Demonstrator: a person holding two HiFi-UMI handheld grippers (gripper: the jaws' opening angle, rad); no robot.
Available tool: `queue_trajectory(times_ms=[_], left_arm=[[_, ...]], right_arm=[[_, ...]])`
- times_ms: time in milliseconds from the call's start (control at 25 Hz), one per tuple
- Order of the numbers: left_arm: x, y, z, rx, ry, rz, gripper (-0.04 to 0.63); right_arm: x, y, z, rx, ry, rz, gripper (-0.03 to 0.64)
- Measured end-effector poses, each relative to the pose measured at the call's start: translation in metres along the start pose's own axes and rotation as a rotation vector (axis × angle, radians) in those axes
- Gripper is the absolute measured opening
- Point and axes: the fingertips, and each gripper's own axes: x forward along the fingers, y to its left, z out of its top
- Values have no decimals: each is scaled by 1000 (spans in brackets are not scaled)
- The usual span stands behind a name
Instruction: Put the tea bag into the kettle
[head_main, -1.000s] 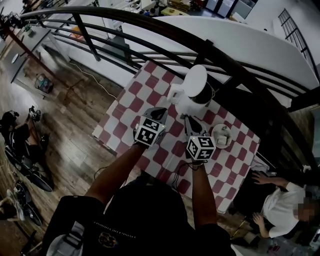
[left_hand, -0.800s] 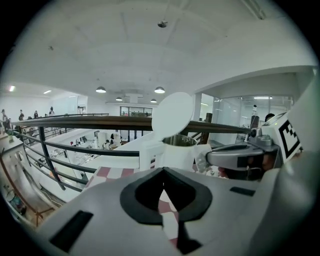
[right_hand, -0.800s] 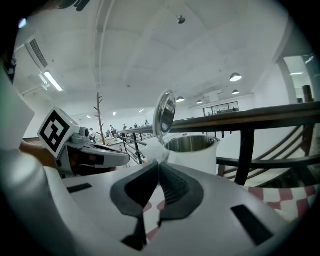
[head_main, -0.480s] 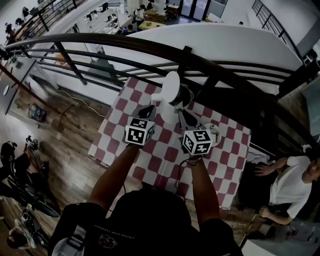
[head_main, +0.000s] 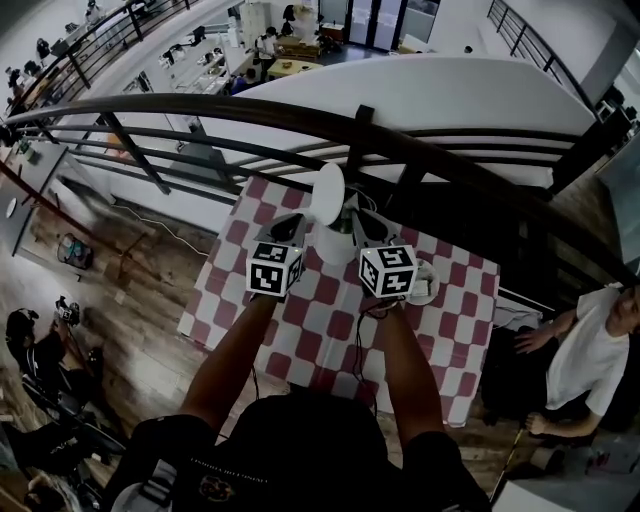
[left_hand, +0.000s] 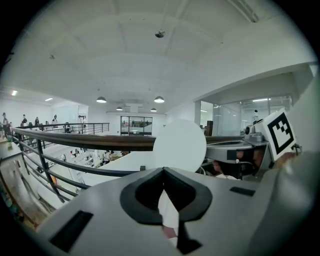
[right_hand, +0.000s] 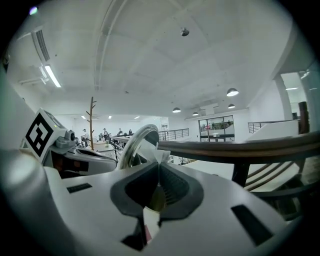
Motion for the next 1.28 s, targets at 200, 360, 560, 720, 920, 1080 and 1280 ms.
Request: queue_trajectory(times_ms=[200, 360, 560, 720, 920, 1080, 1280], left_arm=[[6, 5, -2, -10, 2, 3, 3], [6, 8, -3, -15, 3, 3, 3], [7, 13, -4, -22, 4, 8, 3], [7, 12, 0, -19, 0, 8, 3], [3, 9, 2, -20, -8, 7, 3], [0, 8, 3, -23, -18, 6, 3], [-2, 7, 6, -24, -24, 3, 3]], right_arm=[[15, -4, -10, 35, 38, 14, 71], [15, -4, -14, 71, 37, 19, 242], [10, -3, -12, 68, 18, 16, 241], [4, -6, 2, 53, -12, 8, 240], [-16, -11, 28, 1, -96, -60, 15], [-25, 4, 59, -43, -162, -22, 14], [-19, 37, 82, -125, -158, 59, 14]])
